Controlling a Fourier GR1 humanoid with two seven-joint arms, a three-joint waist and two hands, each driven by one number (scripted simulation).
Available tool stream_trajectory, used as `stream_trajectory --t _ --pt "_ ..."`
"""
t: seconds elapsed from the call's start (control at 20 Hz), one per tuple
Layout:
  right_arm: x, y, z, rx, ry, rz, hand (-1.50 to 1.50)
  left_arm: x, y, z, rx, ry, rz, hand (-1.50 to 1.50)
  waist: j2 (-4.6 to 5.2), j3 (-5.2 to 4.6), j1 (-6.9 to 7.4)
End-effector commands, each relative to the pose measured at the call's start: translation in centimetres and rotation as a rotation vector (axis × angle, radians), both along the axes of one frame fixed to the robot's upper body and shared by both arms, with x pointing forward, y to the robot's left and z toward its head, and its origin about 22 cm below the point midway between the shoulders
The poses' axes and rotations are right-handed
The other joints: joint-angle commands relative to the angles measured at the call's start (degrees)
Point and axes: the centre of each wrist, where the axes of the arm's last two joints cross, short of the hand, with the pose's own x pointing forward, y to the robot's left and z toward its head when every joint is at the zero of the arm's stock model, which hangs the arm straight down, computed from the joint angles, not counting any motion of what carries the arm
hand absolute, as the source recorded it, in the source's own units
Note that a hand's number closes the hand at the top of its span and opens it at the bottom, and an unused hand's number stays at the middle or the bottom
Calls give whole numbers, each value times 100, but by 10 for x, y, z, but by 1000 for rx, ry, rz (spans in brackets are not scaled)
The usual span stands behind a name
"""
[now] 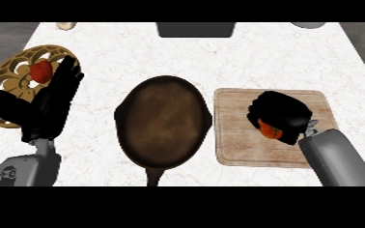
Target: Pick the tomato from the cutting board and place it in the pan
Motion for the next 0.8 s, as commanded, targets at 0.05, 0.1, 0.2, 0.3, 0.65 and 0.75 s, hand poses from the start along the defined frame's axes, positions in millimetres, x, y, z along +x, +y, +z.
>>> stream_trajectory --t 0.05,0.1,0.2,0.3,0.65,0.75 --pt "11 7 -10 19 34 28 150 3 2 0 -26 13 -1 0 12 11 8" --pt "-2 -2 10 57 20 21 150 -3 -8 -1 8 -2 0 0 4 11 -14" --pt "1 -12 -8 110 33 11 150 6 -5 -14 7 -17 4 0 12 11 -20" --pt "0 -15 -2 143 -45 1 150 6 -3 0 12 -7 3 0 7 12 -18" --pt "-24 93 -28 203 34 -478 150 1 1 -1 12 11 19 0 -81 -16 -76" --pt "-24 101 -14 196 -69 -550 150 0 -1 -4 0 19 7 0 -147 -26 -17"
